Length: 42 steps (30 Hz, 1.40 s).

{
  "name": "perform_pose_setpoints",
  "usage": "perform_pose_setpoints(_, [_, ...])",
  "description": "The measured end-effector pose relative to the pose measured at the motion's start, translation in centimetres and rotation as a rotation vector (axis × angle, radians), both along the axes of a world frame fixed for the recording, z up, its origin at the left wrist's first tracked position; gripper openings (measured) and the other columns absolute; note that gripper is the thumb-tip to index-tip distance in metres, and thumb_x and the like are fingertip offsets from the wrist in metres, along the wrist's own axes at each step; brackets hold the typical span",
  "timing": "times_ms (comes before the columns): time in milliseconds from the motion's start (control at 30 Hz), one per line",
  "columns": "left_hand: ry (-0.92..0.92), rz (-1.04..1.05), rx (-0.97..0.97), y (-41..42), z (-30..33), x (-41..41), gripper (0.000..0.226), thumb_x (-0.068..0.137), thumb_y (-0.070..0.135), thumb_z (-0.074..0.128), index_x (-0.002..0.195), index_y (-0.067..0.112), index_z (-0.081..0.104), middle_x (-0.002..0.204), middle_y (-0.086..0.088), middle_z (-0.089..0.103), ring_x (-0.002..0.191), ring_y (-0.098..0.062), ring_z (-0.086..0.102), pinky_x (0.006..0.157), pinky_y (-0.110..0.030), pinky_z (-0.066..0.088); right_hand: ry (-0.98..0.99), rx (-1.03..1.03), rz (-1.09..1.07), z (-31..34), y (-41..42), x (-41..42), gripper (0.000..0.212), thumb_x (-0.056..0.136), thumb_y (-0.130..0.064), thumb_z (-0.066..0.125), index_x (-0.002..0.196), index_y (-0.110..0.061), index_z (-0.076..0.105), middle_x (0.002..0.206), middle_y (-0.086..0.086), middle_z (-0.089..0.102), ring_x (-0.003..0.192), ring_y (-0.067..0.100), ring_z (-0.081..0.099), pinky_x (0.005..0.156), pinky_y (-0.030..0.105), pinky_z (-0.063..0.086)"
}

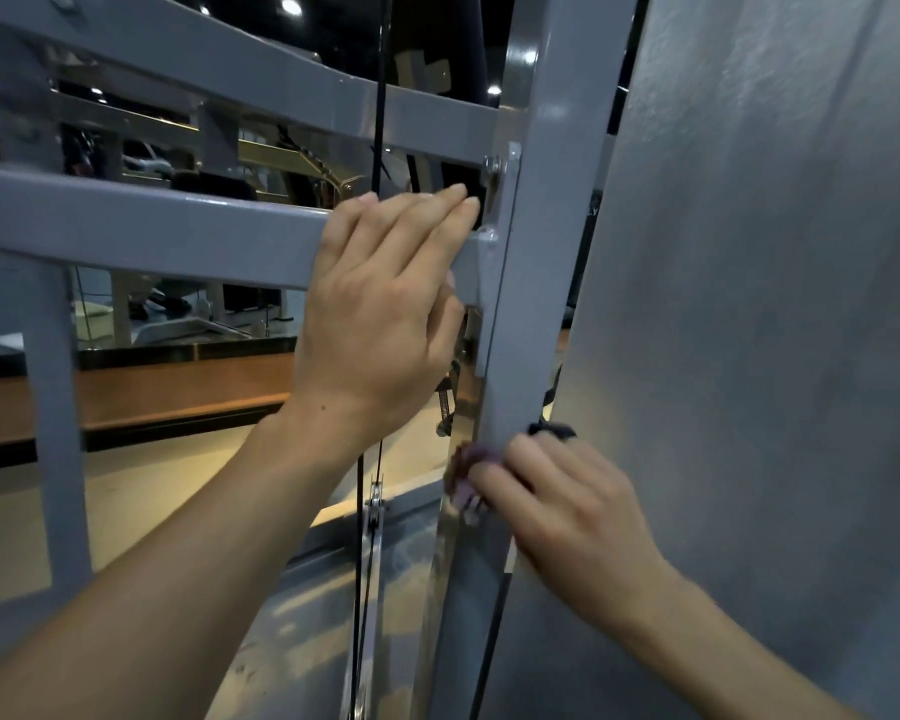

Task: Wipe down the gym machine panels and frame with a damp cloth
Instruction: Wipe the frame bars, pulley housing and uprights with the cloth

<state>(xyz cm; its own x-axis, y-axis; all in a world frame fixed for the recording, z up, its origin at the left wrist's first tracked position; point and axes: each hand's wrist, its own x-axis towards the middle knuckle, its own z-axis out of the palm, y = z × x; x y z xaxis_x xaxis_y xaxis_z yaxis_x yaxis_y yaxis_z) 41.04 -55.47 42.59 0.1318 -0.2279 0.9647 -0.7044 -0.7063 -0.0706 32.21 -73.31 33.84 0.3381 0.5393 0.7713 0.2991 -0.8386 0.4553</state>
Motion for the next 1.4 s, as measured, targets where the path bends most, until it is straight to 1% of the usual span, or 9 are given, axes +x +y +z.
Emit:
perform_pose_setpoints(167, [0.027,0.025,0.024,0.0,-0.2,-0.3,0.056,0.101,0.022,0.042,0.156,0.011,0.044,0.159,-0.004,0.046,0.149,-0.022,0.037,0.128,-0.043,0.015,-0.13,0.179,-0.037,5.4,-0.4,0.4,0.014,0.1,-0.014,0.061,0.092,-0.007,0.07,0.085,0.01,0.056,0.069,0.026,0.047,0.056,0.04,0.04])
perform_pose_setpoints(400, [0.064,0.056,0.099,0.4,-1.2,-0.8,0.059,0.105,0.024,0.039,0.162,0.01,0.03,0.17,-0.006,0.026,0.16,-0.023,0.016,0.131,-0.047,0.005,0.06,-0.056,0.024,-3.6,-0.3,-0.2,0.022,0.104,-0.024,0.061,0.084,-0.018,0.068,0.09,0.001,0.065,0.075,0.022,0.059,0.063,0.032,0.043])
perform_pose_setpoints(567, [0.146,-0.035,0.179,1.2,-6.5,-2.1,0.057,0.106,0.022,0.041,0.161,0.009,0.031,0.172,-0.009,0.02,0.161,-0.022,0.011,0.13,-0.048,0.009,0.178,-0.014,-0.074,-5.6,-1.5,-1.3,0.011,0.094,-0.014,0.067,0.1,-0.024,0.068,0.107,-0.007,0.067,0.082,0.016,0.066,0.049,0.025,0.042])
perform_pose_setpoints(700, [0.396,-0.219,0.06,0.9,-11.6,-3.4,0.055,0.107,0.022,0.04,0.161,0.016,0.032,0.17,0.004,0.026,0.158,-0.008,0.017,0.129,-0.033,0.016,0.297,0.248,-0.09,-6.5,-1.0,-1.5,0.025,0.088,-0.019,0.072,0.111,-0.029,0.069,0.113,-0.01,0.063,0.066,0.012,0.065,0.039,0.022,0.041])
perform_pose_setpoints(767, [0.564,-0.309,-0.038,0.6,-14.1,-4.2,0.054,0.109,0.027,0.039,0.162,0.027,0.031,0.168,0.02,0.025,0.154,0.003,0.019,0.127,-0.024,0.02,0.299,0.407,-0.091,-6.7,-0.1,-1.6,0.021,0.093,-0.03,0.059,0.111,-0.033,0.069,0.112,-0.016,0.06,0.067,0.009,0.063,0.041,0.017,0.038])
perform_pose_setpoints(933, [0.841,-0.424,-0.23,0.1,-19.1,-5.0,0.05,0.105,0.045,0.035,0.154,0.05,0.033,0.152,0.052,0.021,0.144,0.021,0.022,0.116,-0.002,0.018,0.107,0.639,0.038,-4.3,1.2,-3.3,0.017,0.093,-0.016,0.069,0.105,-0.023,0.078,0.114,-0.014,0.067,0.086,0.006,0.065,0.066,0.025,0.055])
perform_pose_setpoints(1033, [0.924,-0.461,-0.301,-0.6,-21.1,-5.2,0.046,0.103,0.046,0.037,0.148,0.054,0.038,0.148,0.054,0.026,0.141,0.023,0.026,0.113,-0.002,0.021,0.042,0.618,0.054,-3.8,0.9,-2.0,0.015,0.091,-0.007,0.076,0.104,-0.014,0.079,0.109,-0.004,0.069,0.091,0.013,0.066,0.073,0.033,0.055])
perform_pose_setpoints(1233, [1.042,-0.549,-0.462,-1.2,-24.3,-6.0,0.043,0.105,0.034,0.041,0.143,0.052,0.05,0.145,0.045,0.044,0.14,0.018,0.036,0.115,-0.007,0.028,0.16,0.568,0.016,-11.7,0.7,-0.7,0.018,0.091,-0.015,0.065,0.106,-0.016,0.076,0.104,-0.005,0.063,0.084,0.017,0.065,0.069,0.026,0.05])
perform_pose_setpoints(1400, [1.117,-0.532,-0.604,-1.9,-26.6,-7.1,0.048,0.108,0.019,0.046,0.136,0.056,0.057,0.139,0.045,0.05,0.135,0.022,0.038,0.11,-0.005,0.031,0.137,0.658,0.085,-8.7,1.0,-1.2,0.024,0.089,-0.001,0.07,0.104,-0.018,0.076,0.104,-0.008,0.064,0.089,0.009,0.064,0.074,0.03,0.056])
